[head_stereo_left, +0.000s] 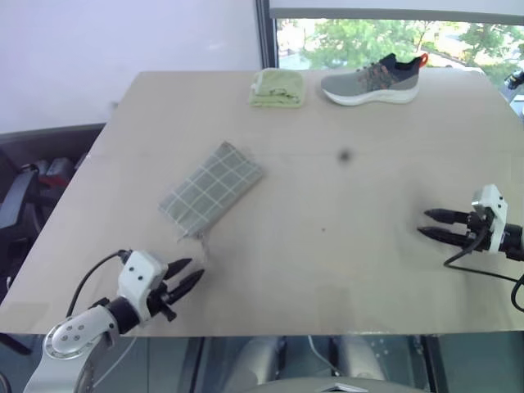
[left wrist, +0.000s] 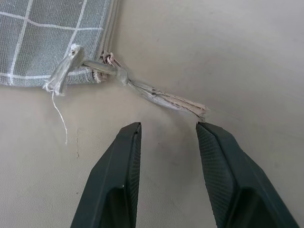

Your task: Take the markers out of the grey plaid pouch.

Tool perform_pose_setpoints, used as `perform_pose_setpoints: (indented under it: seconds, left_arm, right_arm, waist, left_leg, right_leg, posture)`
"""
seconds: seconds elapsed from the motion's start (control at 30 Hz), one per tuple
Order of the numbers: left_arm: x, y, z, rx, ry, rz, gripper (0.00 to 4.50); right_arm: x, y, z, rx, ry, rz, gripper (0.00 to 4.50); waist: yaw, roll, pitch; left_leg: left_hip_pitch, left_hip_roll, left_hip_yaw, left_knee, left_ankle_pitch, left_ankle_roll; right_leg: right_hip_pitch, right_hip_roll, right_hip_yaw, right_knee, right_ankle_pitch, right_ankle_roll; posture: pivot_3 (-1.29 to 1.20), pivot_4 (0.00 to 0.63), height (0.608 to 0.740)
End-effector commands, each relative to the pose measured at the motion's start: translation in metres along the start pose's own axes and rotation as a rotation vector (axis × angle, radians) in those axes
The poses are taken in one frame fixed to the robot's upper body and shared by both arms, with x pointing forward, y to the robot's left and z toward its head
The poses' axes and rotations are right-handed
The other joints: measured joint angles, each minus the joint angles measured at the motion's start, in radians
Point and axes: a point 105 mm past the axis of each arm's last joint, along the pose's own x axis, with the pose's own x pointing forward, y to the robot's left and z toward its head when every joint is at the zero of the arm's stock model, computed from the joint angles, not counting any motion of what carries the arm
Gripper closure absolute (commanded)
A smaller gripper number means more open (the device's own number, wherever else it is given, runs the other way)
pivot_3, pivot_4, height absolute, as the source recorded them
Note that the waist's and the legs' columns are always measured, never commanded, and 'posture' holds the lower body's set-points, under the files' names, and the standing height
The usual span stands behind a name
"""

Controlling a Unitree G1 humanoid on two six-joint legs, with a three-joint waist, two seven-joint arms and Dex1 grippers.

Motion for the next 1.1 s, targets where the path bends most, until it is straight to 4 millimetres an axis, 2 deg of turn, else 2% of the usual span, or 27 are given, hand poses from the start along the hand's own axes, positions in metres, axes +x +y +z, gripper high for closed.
perform_pose_setpoints:
  seconds: [0.03,0.27,0.73,0.83,0.93,0.97,1.1]
  left_arm:
    - [-0.004,-0.005,0.012,0.036,-0.042,-0.010,2.64]
    - [-0.006,-0.007,0.014,0.015,-0.052,-0.004,2.64]
    - [-0.004,-0.002,0.017,-0.017,-0.059,0.019,2.64]
    - [-0.008,0.003,0.021,0.006,-0.064,0.052,1.85]
    - [-0.020,0.014,0.024,0.062,-0.053,0.101,0.45]
    - [-0.025,0.018,0.024,0.088,-0.040,0.118,0.13]
    - [-0.040,0.043,0.023,0.260,0.023,0.192,0.02]
  right_arm:
    - [-0.006,-0.003,0.013,-0.036,-0.046,-0.004,1.87]
    - [-0.008,0.005,0.012,0.001,-0.062,0.052,1.87]
    - [-0.012,0.006,0.011,0.002,-0.051,0.054,1.87]
    - [-0.011,0.008,0.012,-0.016,-0.049,0.059,1.87]
    - [-0.011,0.012,0.016,-0.024,-0.055,0.069,1.87]
    - [-0.011,0.012,0.018,-0.027,-0.057,0.071,1.87]
    - [-0.009,0.016,0.023,-0.035,-0.071,0.079,1.87]
  waist:
    - [0.000,0.000,0.000]
    - [0.000,0.000,0.000]
    - [0.000,0.000,0.000]
    - [-0.001,0.000,0.000]
    - [-0.001,0.000,0.000]
    - [-0.001,0.000,0.000]
    - [0.000,0.000,0.000]
  left_leg:
    - [0.000,0.000,0.000,0.000,0.000,0.000]
    - [0.000,0.000,0.000,0.000,0.000,0.001]
    - [0.000,0.000,0.001,0.000,0.001,-0.001]
    - [0.000,0.000,0.000,0.000,0.001,-0.002]
    - [0.000,0.000,0.001,0.000,0.001,-0.002]
    - [0.000,0.000,0.001,0.000,0.001,-0.003]
    - [0.000,0.000,0.001,0.000,0.001,-0.002]
  right_leg:
    - [0.000,0.000,0.000,0.000,0.000,0.000]
    - [0.000,0.000,0.000,0.000,0.000,0.000]
    - [0.000,0.000,0.000,0.000,0.000,0.000]
    - [0.000,0.000,0.000,0.000,0.000,0.000]
    - [0.000,0.000,0.000,0.000,0.000,0.000]
    - [0.000,0.000,0.001,0.000,0.000,0.000]
    - [0.000,0.000,0.001,0.000,0.000,0.000]
  posture:
    - [0.00,0.150,0.740]
    - [0.00,0.150,0.740]
    - [0.00,0.150,0.740]
    - [0.00,0.150,0.740]
    - [0.00,0.150,0.740]
    - [0.00,0.150,0.740]
    - [0.00,0.150,0.740]
